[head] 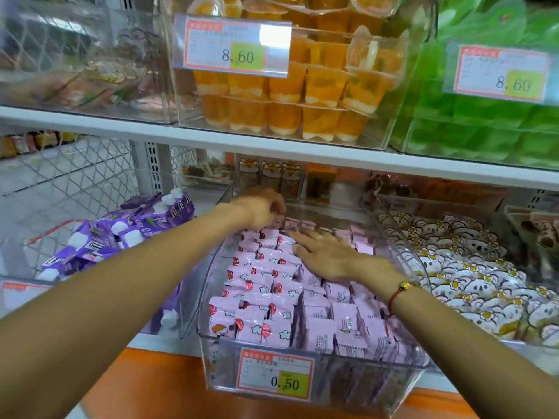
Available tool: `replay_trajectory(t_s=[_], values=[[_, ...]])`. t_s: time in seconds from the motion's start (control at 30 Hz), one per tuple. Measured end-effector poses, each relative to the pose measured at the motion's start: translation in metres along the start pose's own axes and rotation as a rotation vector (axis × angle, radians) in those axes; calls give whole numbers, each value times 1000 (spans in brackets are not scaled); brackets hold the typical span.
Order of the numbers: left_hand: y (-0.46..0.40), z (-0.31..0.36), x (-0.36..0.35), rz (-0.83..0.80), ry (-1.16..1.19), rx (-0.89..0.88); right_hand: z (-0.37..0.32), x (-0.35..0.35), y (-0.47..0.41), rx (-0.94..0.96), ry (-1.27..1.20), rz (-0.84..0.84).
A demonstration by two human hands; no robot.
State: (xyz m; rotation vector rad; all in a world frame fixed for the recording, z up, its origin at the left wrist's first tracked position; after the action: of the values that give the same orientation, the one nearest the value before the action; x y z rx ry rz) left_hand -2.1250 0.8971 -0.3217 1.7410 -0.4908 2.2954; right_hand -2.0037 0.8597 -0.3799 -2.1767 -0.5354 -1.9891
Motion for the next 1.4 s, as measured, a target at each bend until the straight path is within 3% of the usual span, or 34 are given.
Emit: replay_trajectory(t_s=[0.1,0.3,0.53,0.7,0.87,0.93,1.03,1.1,1.2,1.27,1.33,1.4], values=[[-11,0,7,93,37,17,6,-2,-1,-7,-6,-44],[-29,8,-16,-82,-48,13,5,7,2,-4,-22,-67],[-32,14,-6,75,-132,9,8,6,-1,-20,-38,-92],[-16,12,24,291,183,64,8,7,0,-22,-52,-81],[31,-2,49,569,716,221,4,15,6,-40,-89,-26],[53,-7,50,613,993,267,0,31,15,-25,-212,124],[79,-7,49,594,1261,273,0,65,39,-39,-620,524],[91,-7,46,584,1379,308,-7,76,59,26,-857,626],[101,-4,39,500,1498,329,-40,81,80,285,-791,561],[105,-3,37,436,1424,308,-43,82,86,320,-774,588],[107,-4,39,409,1261,287,-35,75,82,212,-1054,452],[107,-4,45,412,1121,241,-29,58,76,70,-1403,191]])
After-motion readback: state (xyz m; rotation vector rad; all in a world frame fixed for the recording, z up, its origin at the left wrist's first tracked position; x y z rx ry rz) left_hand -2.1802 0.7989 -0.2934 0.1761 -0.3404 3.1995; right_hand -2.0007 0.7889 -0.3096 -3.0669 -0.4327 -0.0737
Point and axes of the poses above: each hand's wrist, its own y-axis away from the middle knuckle, its own x-axis out of the back of the hand, z = x × y, the point moved 7 cm from there along -y, towards the middle knuckle, and after that the axes turned 2 degrees about -x, right-handed, at the moved point
